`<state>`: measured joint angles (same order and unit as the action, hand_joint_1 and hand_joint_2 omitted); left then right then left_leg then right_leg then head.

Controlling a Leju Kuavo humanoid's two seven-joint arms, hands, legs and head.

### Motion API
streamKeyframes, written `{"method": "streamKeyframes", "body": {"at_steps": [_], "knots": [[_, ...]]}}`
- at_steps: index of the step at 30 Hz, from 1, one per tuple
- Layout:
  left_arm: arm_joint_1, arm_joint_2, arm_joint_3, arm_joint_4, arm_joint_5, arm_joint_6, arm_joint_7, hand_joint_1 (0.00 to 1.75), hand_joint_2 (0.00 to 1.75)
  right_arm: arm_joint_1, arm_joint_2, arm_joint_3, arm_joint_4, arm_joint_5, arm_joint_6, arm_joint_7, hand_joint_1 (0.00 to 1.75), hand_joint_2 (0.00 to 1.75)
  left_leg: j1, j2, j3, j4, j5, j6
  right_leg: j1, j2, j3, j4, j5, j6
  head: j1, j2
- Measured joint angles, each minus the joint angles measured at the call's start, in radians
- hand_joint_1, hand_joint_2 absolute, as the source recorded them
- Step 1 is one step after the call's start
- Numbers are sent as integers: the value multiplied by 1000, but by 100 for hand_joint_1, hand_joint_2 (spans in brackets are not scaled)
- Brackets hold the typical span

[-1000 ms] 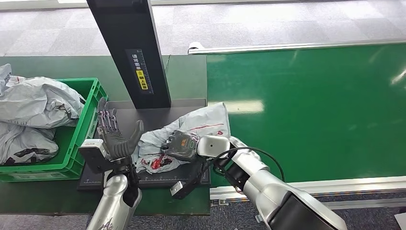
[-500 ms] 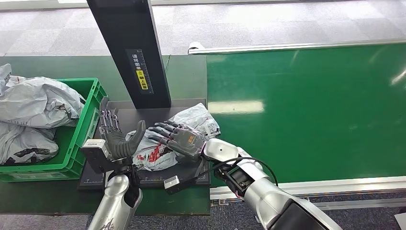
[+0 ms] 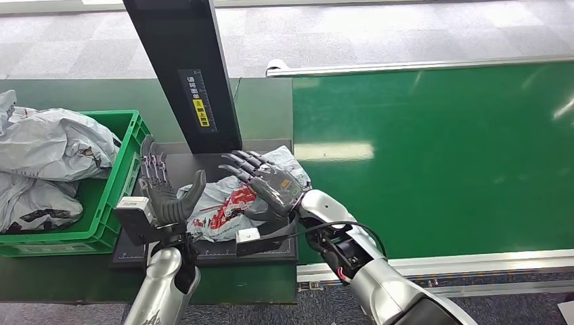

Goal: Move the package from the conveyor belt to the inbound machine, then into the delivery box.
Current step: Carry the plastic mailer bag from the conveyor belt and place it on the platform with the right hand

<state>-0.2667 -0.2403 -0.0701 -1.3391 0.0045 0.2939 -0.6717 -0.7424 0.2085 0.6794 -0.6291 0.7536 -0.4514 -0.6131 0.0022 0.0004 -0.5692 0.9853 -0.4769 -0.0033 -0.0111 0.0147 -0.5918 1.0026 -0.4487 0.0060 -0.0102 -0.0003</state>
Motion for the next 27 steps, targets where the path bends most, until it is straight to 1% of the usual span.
{"method": "streamKeyframes", "body": {"at_steps": [3, 6, 9, 11, 14, 16, 19, 23, 27], "knots": [[8, 0, 1, -6, -7, 0, 2, 0, 175, 22, -22, -36, -98, 26, 10, 41, 0, 175, 0, 0, 0, 0, 0, 0, 0, 0, 0, 0, 0, 0, 0, 0], [9, 0, 2, -7, -12, -2, 5, 0, 175, 37, -37, -59, -162, 29, 16, 49, 0, 175, 0, 0, 0, 0, 0, 0, 0, 0, 0, 0, 0, 0, 0, 0], [10, 3, -4, -7, -48, -13, 16, 0, 175, 61, -51, -93, -230, -24, 23, 50, 0, 175, 0, 0, 0, 0, 0, 0, 0, 0, 0, 0, 0, 0, 0, 0], [12, 6, -17, -7, -116, -4, 37, 0, 175, 80, -66, -132, -294, -85, 48, 53, 0, 175, 0, 0, 0, 0, 0, 0, 0, 0, 0, 0, 0, 0, 0, 0], [14, 15, -49, -3, -269, 17, 85, 0, 175, 110, -92, -193, -385, -147, 84, 62, 0, 175, 0, 0, 0, 0, 0, 0, 0, 0, 0, 0, 0, 0, 0, 0], [15, 23, -77, 1, -366, 9, 111, 0, 175, 136, -103, -228, -433, -160, 93, 61, 0, 175, 0, 0, 0, 0, 0, 0, 0, 0, 0, 0, 0, 0, 0, 0], [17, 34, -118, 8, -457, -9, 135, 0, 175, 165, -111, -265, -483, -167, 94, 56, 0, 175, 0, 0, 0, 0, 0, 0, 0, 0, 0, 0, 0, 0, 0, 0], [17, 48, -162, 24, -574, -53, 195, 0, 175, 184, -114, -301, -525, -181, 88, 51, 0, 175, 0, 0, 0, 0, 0, 0, 0, 0, 0, 0, 0, 0, 0, 0], [4, 58, -210, 65, -717, -145, 276, 0, 175, 190, -113, -324, -555, -180, 91, 50, 0, 175, 0, 0, 0, 0, 0, 0, 0, 0, 0, 0, 0, 0, 0, 0]]}}
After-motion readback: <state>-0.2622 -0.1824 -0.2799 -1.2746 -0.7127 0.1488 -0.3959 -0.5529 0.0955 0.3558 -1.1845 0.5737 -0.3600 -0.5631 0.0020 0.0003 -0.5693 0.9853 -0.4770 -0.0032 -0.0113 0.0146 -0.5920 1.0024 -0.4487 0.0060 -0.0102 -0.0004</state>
